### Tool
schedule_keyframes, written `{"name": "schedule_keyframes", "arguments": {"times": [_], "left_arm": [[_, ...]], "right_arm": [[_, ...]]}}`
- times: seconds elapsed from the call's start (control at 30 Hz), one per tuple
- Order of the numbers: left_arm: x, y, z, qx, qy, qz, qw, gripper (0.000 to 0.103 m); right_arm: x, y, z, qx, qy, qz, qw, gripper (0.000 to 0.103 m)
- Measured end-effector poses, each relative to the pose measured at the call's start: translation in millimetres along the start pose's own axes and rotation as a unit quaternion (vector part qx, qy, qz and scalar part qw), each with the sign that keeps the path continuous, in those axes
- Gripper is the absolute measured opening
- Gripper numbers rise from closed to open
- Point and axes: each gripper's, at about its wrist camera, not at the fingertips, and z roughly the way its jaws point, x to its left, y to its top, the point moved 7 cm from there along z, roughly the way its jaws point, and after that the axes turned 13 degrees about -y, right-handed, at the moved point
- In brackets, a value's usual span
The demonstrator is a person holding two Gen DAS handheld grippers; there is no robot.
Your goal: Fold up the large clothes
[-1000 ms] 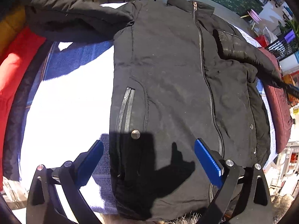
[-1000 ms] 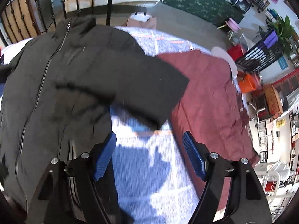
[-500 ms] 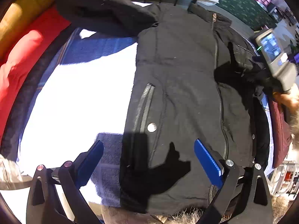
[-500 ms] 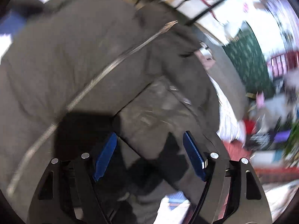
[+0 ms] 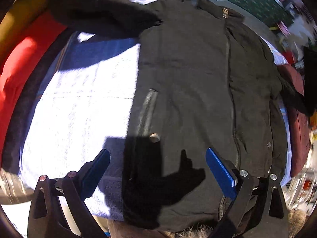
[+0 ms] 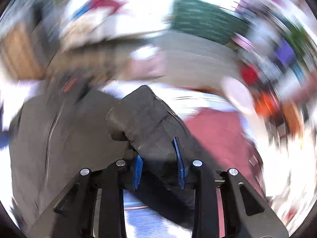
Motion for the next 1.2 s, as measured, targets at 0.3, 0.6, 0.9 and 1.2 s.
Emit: {"name": "schedule_keyframes", "arguments": {"times": [0.3,0.6,0.9,1.2], "left_arm": [[-24.2,3.1,10.5,0.019,0.003,0.050,0.9985,0.095],[-12.7,4.1,5.4,0.012,0.012,0.029,0.9994,0.095],[-21.4,4.0,4.7,0.006,0.010,0.044,0.9990,0.095],[10.3,-5.6,-9.7,-0.020,0.011,-0.020,0.9995,0.095]], "right_arm": [[-240.6,-33.5,53.8,0.074,-0.083,0.226,0.968,0.014],[-207.4,-65.3,68.0,0.101,-0.068,0.204,0.971,0.014],[4.9,43.8,-21.7,-0.041,0.075,0.014,0.996,0.014],[306.0,7.5,-118.9,-0.085,0.237,-0.210,0.945,0.014]]}}
